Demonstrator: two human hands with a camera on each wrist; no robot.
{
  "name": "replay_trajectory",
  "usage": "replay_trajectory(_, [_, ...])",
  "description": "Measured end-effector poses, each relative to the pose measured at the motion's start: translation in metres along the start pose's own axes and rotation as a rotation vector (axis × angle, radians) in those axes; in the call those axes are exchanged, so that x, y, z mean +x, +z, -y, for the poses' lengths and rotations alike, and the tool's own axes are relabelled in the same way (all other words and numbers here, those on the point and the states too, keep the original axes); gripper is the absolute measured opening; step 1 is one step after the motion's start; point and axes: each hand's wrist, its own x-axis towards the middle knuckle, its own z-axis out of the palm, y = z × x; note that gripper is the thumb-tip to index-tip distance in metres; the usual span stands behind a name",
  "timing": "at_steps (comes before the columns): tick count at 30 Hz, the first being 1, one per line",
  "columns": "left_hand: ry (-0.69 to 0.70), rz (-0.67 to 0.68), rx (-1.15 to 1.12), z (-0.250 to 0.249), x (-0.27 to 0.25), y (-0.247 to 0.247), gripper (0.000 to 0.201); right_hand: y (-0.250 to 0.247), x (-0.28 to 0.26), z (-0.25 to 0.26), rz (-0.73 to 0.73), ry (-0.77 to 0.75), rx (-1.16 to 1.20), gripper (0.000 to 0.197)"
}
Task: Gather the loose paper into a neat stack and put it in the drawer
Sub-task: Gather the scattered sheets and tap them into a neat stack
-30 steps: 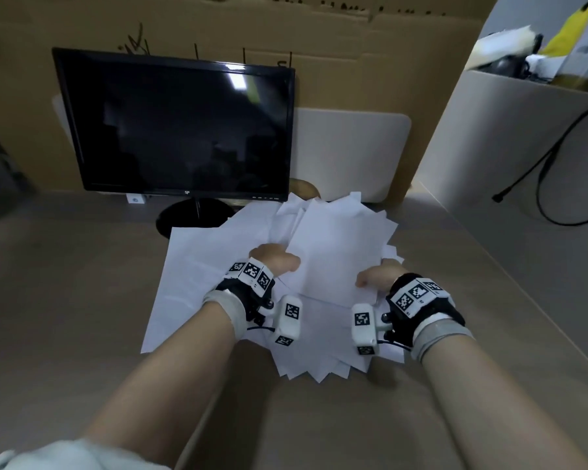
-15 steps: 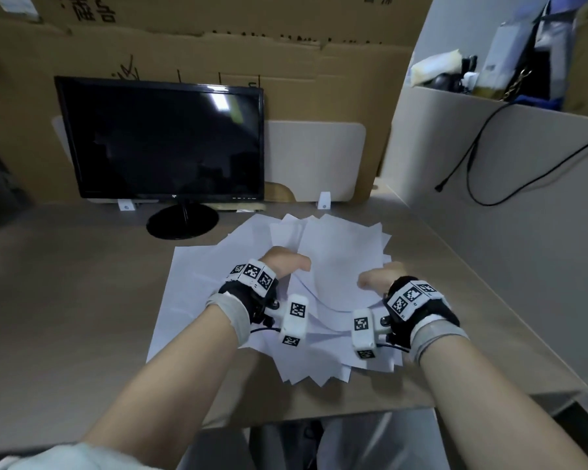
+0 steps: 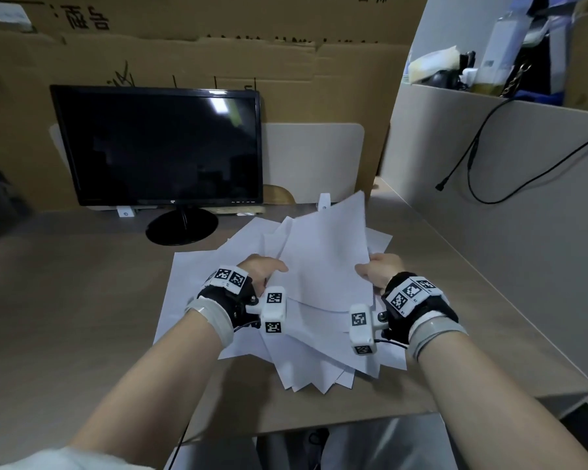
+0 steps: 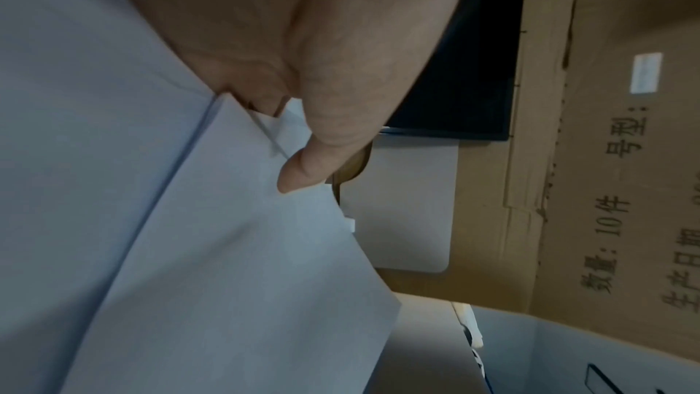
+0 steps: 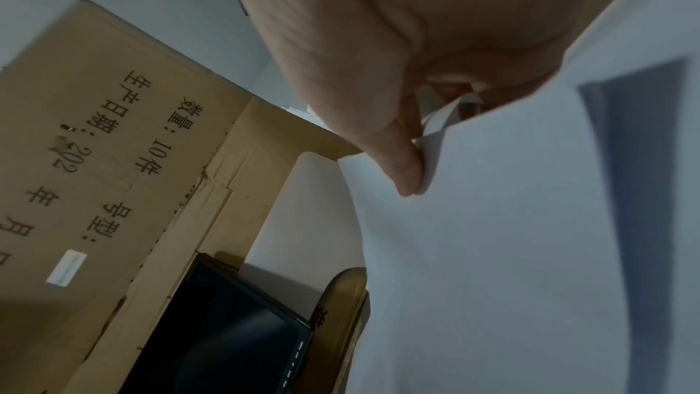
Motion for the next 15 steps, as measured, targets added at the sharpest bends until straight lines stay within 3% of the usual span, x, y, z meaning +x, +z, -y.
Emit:
replay_trajectory(2, [0.011,0.046,0.024,0.004,0.006,-0.003,0.065,0.001,0.0,0.001,0.012,0.006,0.059,0.013])
replay_trajectory(4, [0.015,0.079,0.034,0.013,0.03,-0.002,0.093,0.001,0.003,0.001,0.055,0.007,0.097,0.017])
replay_trajectory(7, [0.015,0.111,0.04,0.02,0.051,0.003,0.101,0.005,0.004,0.003,0.136,0.001,0.196,0.036])
replay_trajectory(11, [0.1,0.072,-0.066,0.022,0.055,0.007,0.085,0.002,-0.006,0.007,0.12,0.023,0.195,0.058])
replay_trajectory(15, [0.291,-0.03,-0.306,0.004,0.011,0.008,0.038,-0.004,-0.005,-0.001,-0.003,0.137,0.284,0.084])
